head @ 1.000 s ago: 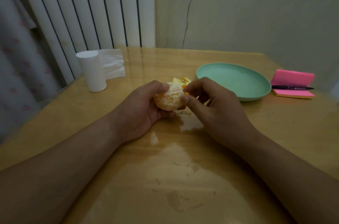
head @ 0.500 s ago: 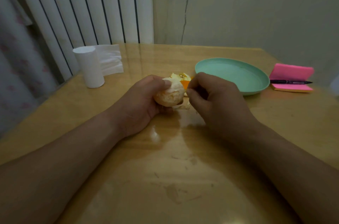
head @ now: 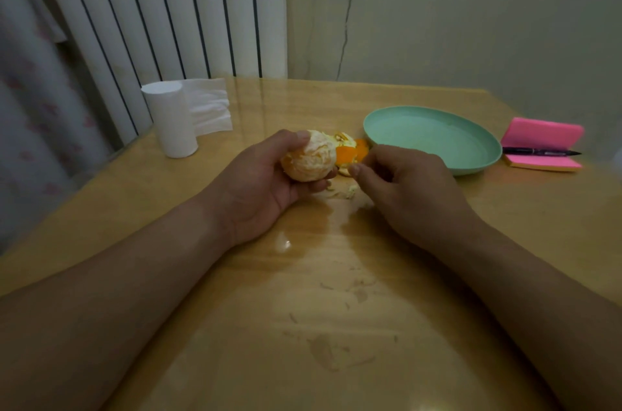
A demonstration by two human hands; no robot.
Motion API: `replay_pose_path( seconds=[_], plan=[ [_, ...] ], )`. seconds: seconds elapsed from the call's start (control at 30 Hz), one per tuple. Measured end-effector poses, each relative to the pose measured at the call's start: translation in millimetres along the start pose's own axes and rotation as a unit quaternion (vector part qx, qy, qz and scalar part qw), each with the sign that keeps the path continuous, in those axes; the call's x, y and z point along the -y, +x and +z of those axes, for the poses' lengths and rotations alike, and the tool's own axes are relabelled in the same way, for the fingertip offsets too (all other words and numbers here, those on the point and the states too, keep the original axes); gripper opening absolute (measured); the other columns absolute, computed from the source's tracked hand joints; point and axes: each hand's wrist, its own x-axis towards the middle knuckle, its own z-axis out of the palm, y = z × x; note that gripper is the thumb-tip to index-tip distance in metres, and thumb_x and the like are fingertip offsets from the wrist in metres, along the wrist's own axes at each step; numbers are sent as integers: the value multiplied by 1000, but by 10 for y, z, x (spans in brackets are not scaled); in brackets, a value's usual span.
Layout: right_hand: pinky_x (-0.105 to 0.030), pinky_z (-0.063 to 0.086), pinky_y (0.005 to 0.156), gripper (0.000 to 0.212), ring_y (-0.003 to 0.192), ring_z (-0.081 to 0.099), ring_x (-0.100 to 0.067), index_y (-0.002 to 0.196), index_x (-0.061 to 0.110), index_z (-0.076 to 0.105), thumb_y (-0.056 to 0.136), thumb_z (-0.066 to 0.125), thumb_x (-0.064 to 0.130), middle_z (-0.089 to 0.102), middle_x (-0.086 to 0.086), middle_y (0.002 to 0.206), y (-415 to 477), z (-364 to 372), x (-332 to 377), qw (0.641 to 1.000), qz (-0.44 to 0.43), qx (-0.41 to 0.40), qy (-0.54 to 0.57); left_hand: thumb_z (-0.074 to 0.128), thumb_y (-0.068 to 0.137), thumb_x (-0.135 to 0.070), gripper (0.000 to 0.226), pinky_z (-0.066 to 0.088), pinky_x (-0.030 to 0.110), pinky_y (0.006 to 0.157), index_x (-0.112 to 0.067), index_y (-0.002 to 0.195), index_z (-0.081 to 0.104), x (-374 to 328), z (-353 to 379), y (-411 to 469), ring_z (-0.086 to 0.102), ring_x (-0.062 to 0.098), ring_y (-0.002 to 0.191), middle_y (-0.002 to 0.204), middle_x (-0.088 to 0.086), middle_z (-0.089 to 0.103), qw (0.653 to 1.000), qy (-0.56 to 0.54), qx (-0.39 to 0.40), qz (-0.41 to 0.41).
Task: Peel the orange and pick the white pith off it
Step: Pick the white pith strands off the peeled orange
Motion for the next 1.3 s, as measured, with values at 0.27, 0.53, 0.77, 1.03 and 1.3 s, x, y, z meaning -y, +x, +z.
replay_pose_path(
  seconds=[0.27, 0.53, 0.77, 1.03, 1.3],
  plan=[
    [-19, 47, 72, 13, 90, 62, -6, 103, 29, 68, 97, 74, 40, 67, 13, 94, -59, 53, 138, 994, -31, -43, 99, 67, 95, -19, 53, 64, 39, 89, 6, 141, 54, 28, -24, 17, 71, 32, 119, 131, 21, 71, 998, 43, 13, 33],
    [-24, 51, 71, 11, 88, 64, -9, 100, 28, 70, 98, 73, 38, 69, 13, 90, -77, 59, 164, 990, -40, -25, 133, 72, 94, -12, 52, 63, 44, 94, -4, 142, 52, 34, -13, 4, 71, 36, 122, 134, 20, 69, 995, 92, 6, 35],
    [-16, 46, 63, 7, 76, 61, -5, 96, 26, 69, 100, 72, 32, 67, 11, 80, -69, 61, 155, 986, -13, -9, 164, 65, 95, -15, 51, 61, 45, 101, -3, 144, 54, 28, -26, 2, 69, 35, 126, 139, 22, 67, 996, 80, 48, 15],
    [-15, 49, 71, 4, 89, 66, -5, 102, 26, 68, 100, 71, 27, 69, 14, 90, -87, 22, 180, 984, -32, -54, 167, 52, 108, -17, 43, 53, 47, 112, -2, 148, 54, 23, -50, 26, 63, 33, 135, 144, 20, 65, 988, 112, 103, 21],
    [-27, 54, 71, 7, 82, 64, -7, 104, 23, 75, 98, 74, 28, 70, 14, 88, -83, -9, 179, 991, -80, -77, 70, 71, 96, -23, 47, 61, 35, 91, -6, 139, 60, 39, -31, 24, 74, 26, 115, 131, 15, 73, 985, 159, 36, 61]
  ],
)
